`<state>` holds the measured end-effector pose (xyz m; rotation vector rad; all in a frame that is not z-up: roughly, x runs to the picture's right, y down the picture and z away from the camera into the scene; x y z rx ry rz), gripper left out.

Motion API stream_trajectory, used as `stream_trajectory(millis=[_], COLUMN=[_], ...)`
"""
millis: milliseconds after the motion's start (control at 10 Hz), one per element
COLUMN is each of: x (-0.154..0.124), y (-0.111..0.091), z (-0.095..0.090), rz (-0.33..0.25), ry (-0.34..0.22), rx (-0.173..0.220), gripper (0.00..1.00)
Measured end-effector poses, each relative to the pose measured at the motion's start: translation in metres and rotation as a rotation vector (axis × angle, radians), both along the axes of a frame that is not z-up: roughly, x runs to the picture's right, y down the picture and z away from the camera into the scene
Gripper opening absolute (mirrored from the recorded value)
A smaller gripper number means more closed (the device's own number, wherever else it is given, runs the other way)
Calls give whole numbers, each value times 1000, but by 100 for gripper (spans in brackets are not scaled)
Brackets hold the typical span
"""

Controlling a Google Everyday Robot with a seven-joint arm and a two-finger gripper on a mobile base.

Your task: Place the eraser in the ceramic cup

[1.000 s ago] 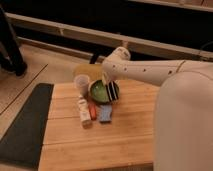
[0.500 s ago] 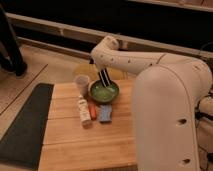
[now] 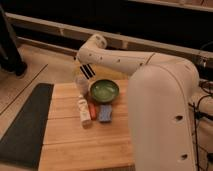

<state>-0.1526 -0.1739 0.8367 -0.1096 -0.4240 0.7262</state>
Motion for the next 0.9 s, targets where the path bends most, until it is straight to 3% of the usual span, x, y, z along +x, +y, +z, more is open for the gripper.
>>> stream_trajectory(millis=[200,400,900], x=[-18,-26,-24], y=[-4,0,-5], z=[-3,-2,-1], rz=[-12,28,57], ry=[-116,-224,-251], rx=[50,54,71], gripper=[0,0,0])
